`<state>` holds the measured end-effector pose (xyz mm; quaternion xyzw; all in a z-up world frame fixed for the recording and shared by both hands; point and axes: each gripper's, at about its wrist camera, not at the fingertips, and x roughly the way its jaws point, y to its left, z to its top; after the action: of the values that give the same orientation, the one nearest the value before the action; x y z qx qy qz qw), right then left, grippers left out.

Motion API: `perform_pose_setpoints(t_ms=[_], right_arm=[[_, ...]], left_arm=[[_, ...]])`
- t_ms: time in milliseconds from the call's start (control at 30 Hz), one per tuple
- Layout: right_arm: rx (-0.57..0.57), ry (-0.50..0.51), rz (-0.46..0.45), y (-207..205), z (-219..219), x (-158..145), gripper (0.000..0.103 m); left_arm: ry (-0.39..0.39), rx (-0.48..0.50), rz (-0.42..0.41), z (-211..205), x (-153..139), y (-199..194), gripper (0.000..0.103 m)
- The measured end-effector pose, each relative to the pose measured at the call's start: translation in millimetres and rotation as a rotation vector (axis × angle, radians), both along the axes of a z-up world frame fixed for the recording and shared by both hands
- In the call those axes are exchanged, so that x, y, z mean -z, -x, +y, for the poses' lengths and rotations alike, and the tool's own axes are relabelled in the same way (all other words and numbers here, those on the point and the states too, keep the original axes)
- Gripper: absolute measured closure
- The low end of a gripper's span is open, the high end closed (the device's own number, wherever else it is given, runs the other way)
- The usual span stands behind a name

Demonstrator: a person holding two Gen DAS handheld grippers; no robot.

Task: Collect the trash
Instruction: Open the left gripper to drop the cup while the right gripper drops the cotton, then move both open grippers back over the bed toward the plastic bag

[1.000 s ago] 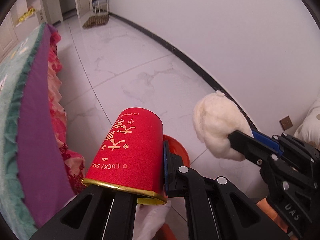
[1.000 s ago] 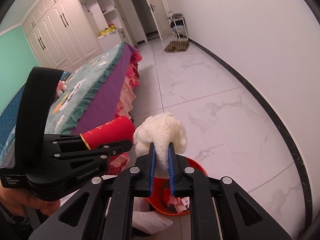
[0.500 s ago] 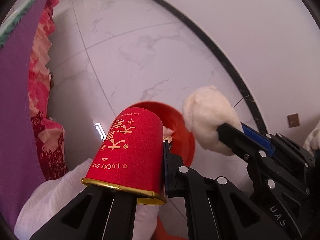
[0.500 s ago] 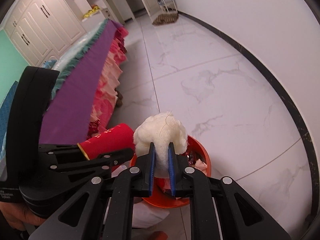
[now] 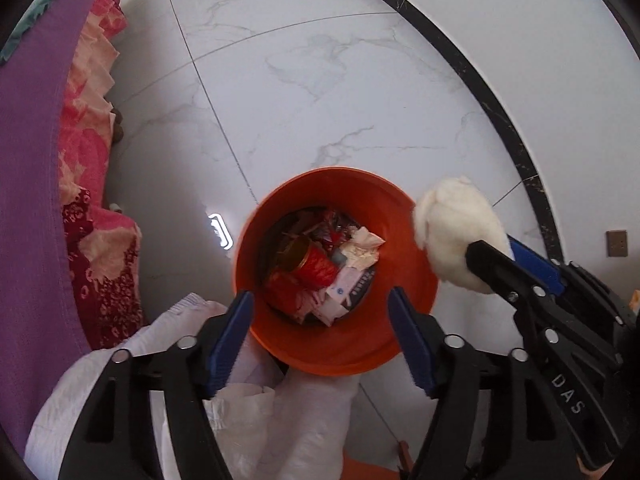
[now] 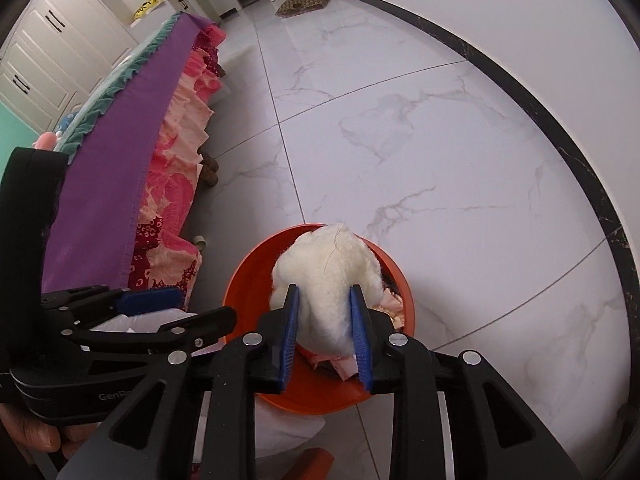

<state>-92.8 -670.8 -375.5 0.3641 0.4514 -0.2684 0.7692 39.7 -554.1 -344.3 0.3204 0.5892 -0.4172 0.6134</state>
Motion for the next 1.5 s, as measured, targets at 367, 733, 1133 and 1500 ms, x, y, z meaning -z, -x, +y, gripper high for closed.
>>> perform_pose_setpoints(t_ms=[367, 733, 1133, 1500], right_arm=[[0.023, -0.032, -0.005, 9, -8, 7, 0.052], [0.027, -0.005, -0.032, 2, 0, -11, 0.051], [-0.064, 0.295, -0.187, -8, 47, -151, 0.041], [-0.298, 0.417, -0.391, -51, 145, -256, 0.034]], left_arm=[[0.016, -0.023, 0.013, 5, -3, -6, 0.026], [0.075, -0.075, -0.011, 14, -28, -12, 0.017], [0.344, -0.104, -0.235, 70, -151, -14, 0.017], [0.479, -0.295, -0.476, 195, -236, -35, 0.01]])
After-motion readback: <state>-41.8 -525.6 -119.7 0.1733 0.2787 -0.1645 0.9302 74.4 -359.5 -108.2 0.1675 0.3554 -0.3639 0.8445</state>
